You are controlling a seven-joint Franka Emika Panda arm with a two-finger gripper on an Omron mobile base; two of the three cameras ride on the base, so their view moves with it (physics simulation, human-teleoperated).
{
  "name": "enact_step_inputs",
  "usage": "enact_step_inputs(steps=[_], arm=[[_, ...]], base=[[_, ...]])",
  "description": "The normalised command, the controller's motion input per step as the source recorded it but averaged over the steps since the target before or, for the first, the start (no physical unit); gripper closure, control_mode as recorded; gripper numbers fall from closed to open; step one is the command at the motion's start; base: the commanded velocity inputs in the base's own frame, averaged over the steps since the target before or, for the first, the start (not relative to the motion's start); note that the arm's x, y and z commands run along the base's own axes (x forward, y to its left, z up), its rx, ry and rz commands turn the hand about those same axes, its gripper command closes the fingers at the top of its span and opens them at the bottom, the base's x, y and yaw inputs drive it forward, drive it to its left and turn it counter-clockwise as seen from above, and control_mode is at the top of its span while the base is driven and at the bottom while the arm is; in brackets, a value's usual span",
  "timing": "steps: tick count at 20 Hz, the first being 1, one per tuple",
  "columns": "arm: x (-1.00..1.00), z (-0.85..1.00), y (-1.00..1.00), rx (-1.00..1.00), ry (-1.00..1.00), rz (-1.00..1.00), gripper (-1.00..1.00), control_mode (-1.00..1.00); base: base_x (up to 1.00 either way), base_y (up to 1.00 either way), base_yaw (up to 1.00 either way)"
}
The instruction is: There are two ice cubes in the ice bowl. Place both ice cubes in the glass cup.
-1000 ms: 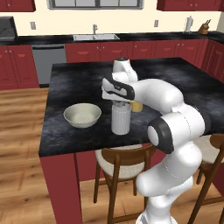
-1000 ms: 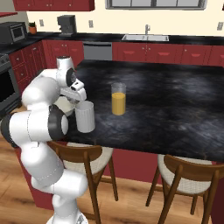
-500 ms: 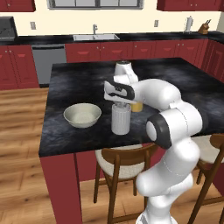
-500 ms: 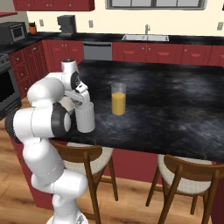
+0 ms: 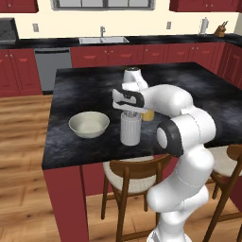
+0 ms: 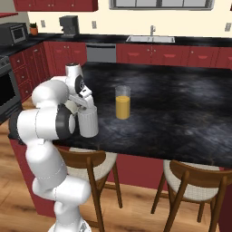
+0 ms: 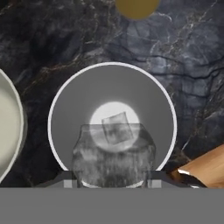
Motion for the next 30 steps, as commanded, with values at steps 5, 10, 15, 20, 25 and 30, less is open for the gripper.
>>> enact_step_inputs(steps=[5,10,15,20,25,30], arm=[[0.13,-0.11,-0.11,0.0,0.0,-0.06,1.0,-1.0],[0.22,-0.01,-0.06,0.0,0.0,-0.07,1.0,-1.0],[0.19,-0.01,0.0,0.0,0.0,-0.08,-1.0,-1.0],[-0.16,0.16,-0.07,0.03,-0.05,-0.05,-1.0,-1.0],[-0.78,0.24,-0.33,0.08,-0.1,-0.06,-1.0,-1.0],[-1.0,0.1,-0.53,0.08,-0.15,0.0,-1.0,-1.0]], base=[[0.0,0.0,0.0],[0.0,0.0,0.0],[0.0,0.0,0.0],[0.0,0.0,0.0],[0.0,0.0,0.0],[0.0,0.0,0.0]])
